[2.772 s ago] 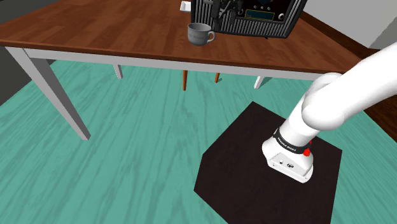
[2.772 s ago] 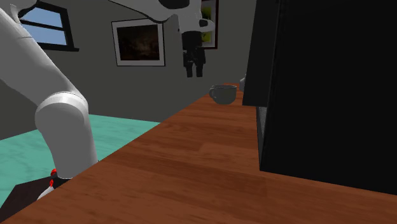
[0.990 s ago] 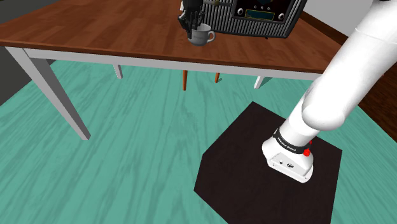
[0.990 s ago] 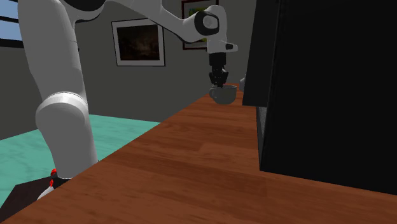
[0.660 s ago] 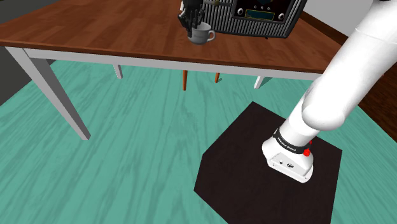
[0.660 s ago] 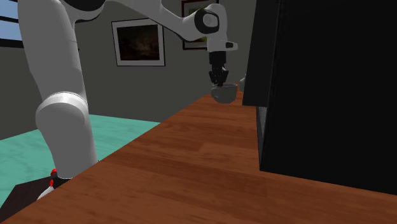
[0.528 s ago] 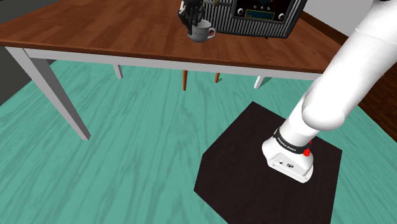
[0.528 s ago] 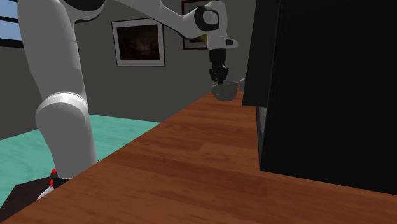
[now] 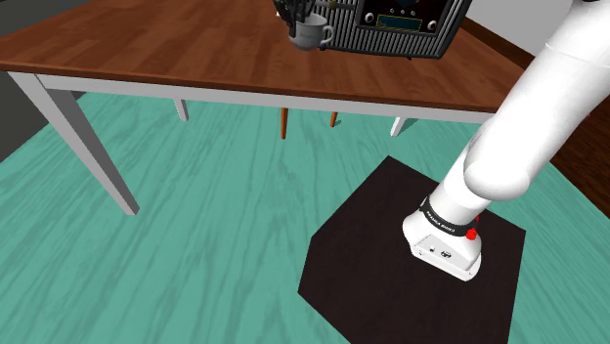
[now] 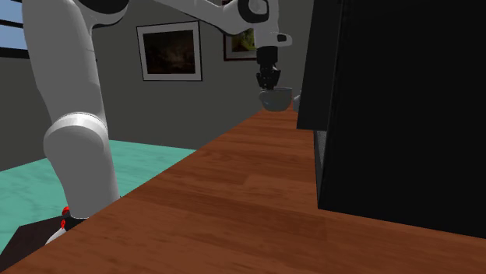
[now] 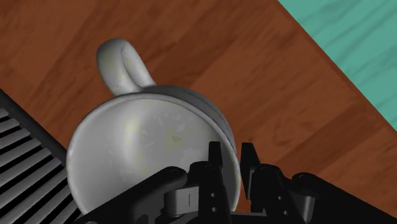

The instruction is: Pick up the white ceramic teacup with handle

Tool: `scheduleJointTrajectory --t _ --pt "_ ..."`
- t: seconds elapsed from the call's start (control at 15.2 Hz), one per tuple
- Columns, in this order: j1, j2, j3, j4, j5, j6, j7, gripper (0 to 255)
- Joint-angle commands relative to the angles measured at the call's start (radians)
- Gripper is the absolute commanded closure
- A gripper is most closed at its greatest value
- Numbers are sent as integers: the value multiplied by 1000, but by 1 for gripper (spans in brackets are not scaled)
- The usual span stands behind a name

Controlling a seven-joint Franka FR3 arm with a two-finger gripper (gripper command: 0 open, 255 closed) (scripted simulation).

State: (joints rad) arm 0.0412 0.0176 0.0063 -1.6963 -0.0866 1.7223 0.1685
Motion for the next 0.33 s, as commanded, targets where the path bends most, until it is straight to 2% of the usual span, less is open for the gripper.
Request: scheduleJointTrajectory --t 0.0,0.26 --pt "0 0 0 25 0 -25 -2 255" --pt "0 4 0 59 1 -55 -4 255"
